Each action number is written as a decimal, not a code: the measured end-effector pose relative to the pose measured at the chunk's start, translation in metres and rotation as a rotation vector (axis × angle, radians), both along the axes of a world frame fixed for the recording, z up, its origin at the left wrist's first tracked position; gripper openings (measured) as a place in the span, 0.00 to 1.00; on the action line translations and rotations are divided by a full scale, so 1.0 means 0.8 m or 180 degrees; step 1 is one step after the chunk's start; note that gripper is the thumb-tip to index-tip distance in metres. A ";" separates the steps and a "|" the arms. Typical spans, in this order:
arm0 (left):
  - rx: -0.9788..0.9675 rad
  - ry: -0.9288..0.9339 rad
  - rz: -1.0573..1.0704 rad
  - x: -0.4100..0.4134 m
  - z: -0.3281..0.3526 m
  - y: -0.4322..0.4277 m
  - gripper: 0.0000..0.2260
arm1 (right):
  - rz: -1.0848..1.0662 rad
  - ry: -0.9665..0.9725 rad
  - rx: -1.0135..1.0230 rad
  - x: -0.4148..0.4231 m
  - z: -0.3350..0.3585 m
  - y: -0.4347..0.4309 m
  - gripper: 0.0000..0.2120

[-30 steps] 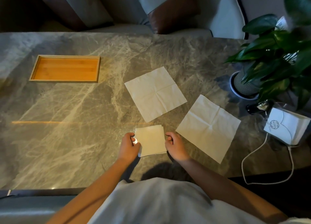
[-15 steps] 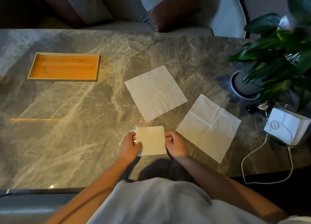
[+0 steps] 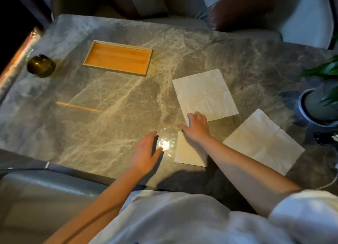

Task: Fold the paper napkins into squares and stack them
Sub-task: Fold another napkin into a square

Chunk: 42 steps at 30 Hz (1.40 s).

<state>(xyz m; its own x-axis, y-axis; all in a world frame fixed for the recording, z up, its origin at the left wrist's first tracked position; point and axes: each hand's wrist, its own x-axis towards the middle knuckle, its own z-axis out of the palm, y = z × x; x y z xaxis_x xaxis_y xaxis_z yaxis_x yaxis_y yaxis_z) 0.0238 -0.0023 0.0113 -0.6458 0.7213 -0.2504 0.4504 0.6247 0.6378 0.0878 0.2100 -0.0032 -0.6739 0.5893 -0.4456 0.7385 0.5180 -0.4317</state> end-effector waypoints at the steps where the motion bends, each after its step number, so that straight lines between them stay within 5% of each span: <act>1: -0.0010 0.0023 -0.0020 -0.009 0.002 -0.010 0.26 | 0.0126 -0.0065 0.0058 -0.009 -0.002 -0.006 0.24; 14: -0.0634 0.0876 -0.0490 -0.145 -0.019 -0.097 0.26 | 0.1575 0.0603 0.0373 -0.047 -0.017 -0.131 0.17; 19: -0.0407 0.0436 -0.0910 -0.161 -0.036 -0.104 0.23 | 0.1776 0.0567 0.0477 -0.017 -0.022 -0.152 0.20; 27: -0.0499 0.0272 -0.1096 -0.186 -0.037 -0.106 0.25 | 0.1072 0.0743 0.0533 -0.024 -0.019 -0.169 0.07; 34: -0.0785 -0.0598 -0.1218 -0.199 -0.023 -0.106 0.36 | 0.0329 0.1180 0.0327 -0.040 0.007 -0.156 0.06; 39: -0.0431 -0.0269 -0.1063 -0.189 -0.013 -0.111 0.23 | 0.0102 0.1449 0.0025 -0.056 0.023 -0.137 0.04; 42: -0.0177 -0.0092 -0.0619 -0.190 -0.020 -0.121 0.03 | 0.0081 0.1568 -0.0160 -0.066 0.024 -0.132 0.02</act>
